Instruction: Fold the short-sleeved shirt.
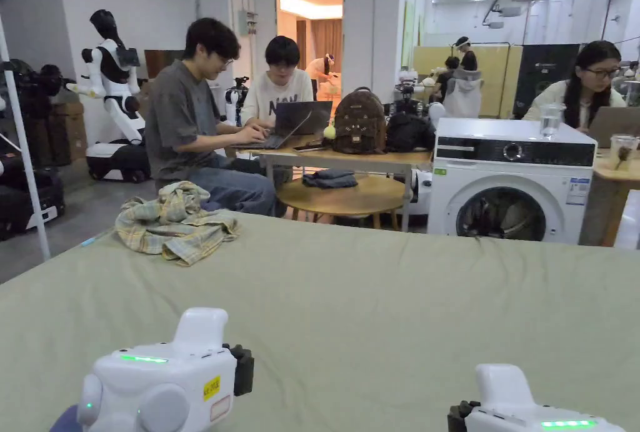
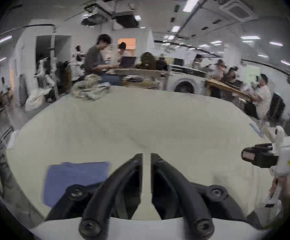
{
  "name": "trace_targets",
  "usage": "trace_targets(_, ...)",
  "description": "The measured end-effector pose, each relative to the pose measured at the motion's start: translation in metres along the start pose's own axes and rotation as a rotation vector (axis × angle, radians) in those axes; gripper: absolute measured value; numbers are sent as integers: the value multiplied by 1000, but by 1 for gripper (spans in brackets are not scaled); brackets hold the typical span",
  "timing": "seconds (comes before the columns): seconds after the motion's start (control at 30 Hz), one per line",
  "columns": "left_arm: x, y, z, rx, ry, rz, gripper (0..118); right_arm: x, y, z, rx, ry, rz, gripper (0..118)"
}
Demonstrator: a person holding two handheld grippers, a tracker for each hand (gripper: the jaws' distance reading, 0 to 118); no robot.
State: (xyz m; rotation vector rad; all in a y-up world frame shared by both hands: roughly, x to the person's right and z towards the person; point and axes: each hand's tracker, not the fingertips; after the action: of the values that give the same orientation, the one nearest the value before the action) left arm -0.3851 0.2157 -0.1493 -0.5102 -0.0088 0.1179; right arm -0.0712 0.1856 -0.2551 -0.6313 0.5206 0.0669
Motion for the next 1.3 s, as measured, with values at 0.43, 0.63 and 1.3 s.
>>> trace_targets(0.43, 140, 8, -58, -35, -84, -317, 0, 108, -28, 72, 83, -265, -100, 0)
trace_targets(0.63, 135, 3, -48, 1, -51, -246, 0, 117, -32, 76, 142, -282, -119, 0)
trace_targets(1.3, 93, 12, -27, 36, -31, -32, 79, 82, -16, 68, 220, -267, -113, 63)
